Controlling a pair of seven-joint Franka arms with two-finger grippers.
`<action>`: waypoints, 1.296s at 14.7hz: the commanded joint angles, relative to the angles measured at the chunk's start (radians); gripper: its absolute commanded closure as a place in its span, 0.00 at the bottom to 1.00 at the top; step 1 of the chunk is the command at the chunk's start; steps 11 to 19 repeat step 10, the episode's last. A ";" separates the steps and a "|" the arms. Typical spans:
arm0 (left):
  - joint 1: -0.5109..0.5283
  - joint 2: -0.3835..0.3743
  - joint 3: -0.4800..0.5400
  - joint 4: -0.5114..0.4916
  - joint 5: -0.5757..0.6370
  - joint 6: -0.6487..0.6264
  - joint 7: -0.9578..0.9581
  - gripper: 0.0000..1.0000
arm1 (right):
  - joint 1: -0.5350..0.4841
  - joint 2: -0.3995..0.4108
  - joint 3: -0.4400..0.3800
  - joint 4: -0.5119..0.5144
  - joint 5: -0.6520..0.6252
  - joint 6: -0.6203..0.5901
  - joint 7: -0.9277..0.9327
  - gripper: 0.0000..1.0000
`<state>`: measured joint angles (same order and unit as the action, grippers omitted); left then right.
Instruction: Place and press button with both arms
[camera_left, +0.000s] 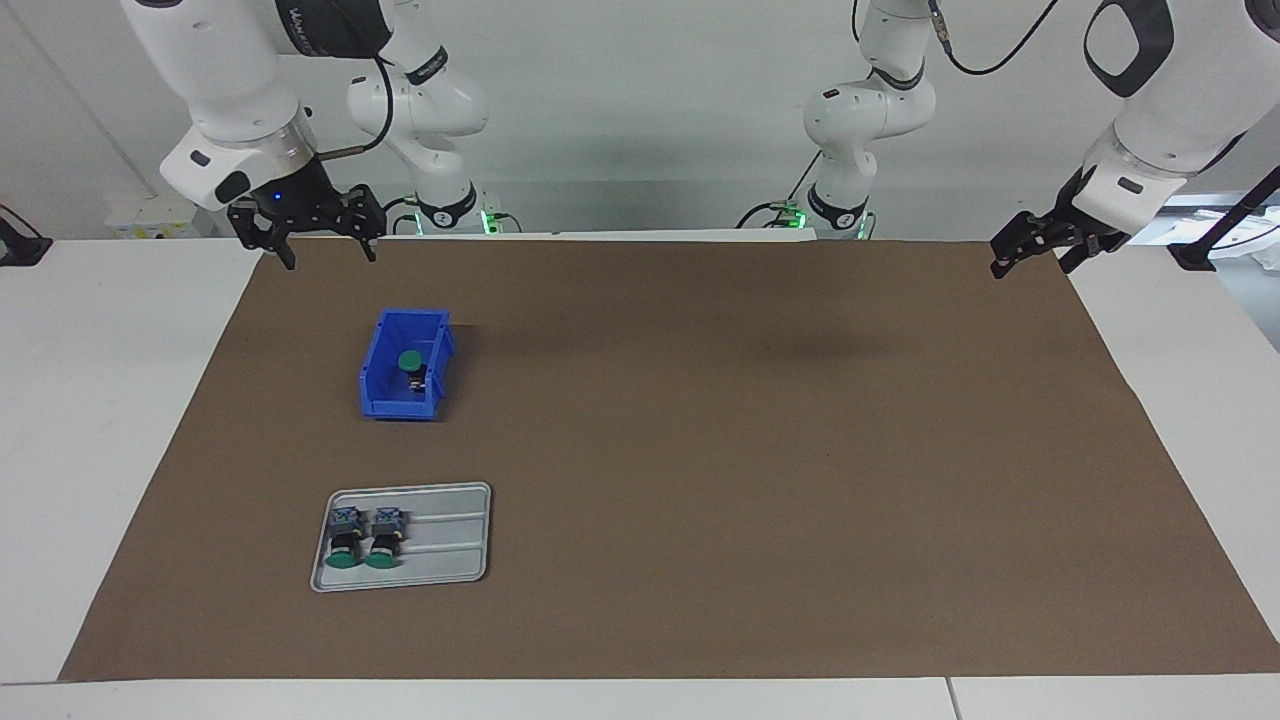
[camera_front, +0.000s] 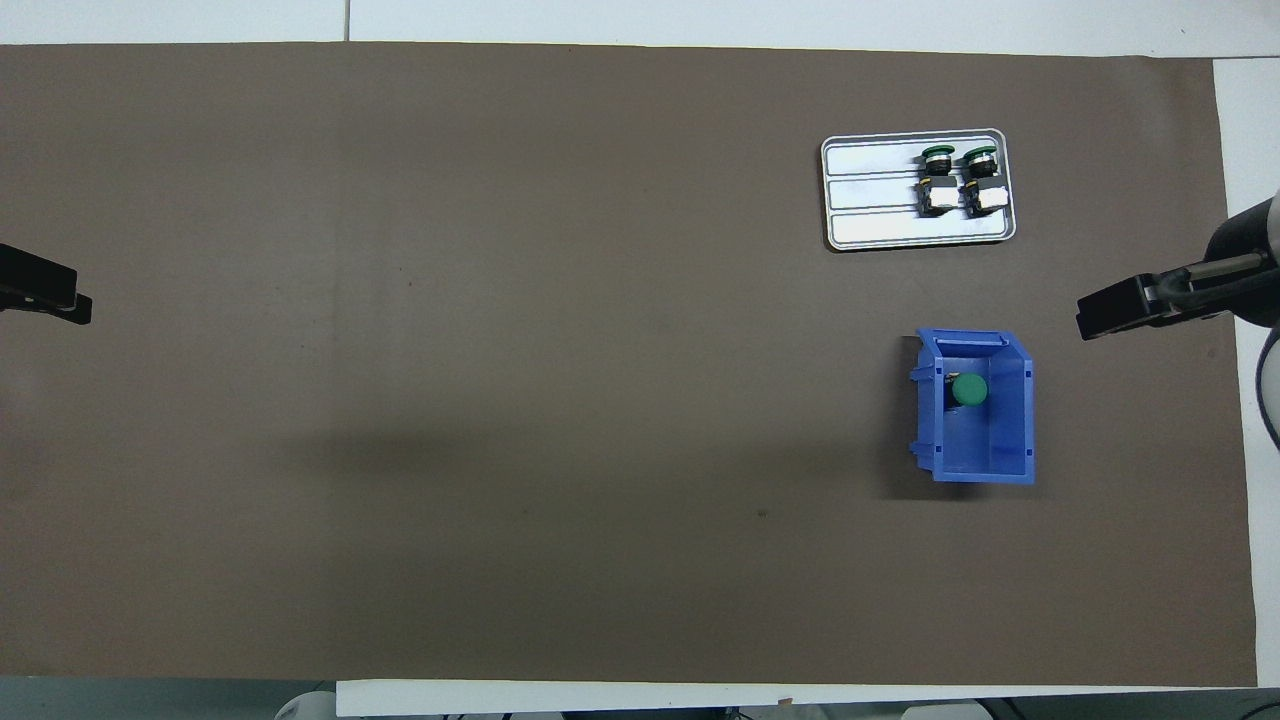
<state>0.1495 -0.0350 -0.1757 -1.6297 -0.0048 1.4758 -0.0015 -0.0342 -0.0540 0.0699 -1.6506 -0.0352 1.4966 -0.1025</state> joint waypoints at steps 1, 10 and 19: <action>0.002 -0.022 0.002 -0.022 0.016 0.001 0.005 0.00 | -0.032 0.011 0.002 0.017 0.017 -0.018 -0.008 0.00; 0.002 -0.022 0.002 -0.024 0.016 0.001 0.005 0.00 | 0.025 0.003 -0.058 0.006 0.017 -0.018 -0.003 0.00; 0.002 -0.022 0.002 -0.024 0.016 0.001 0.005 0.00 | 0.025 0.003 -0.058 0.006 0.017 -0.018 -0.003 0.00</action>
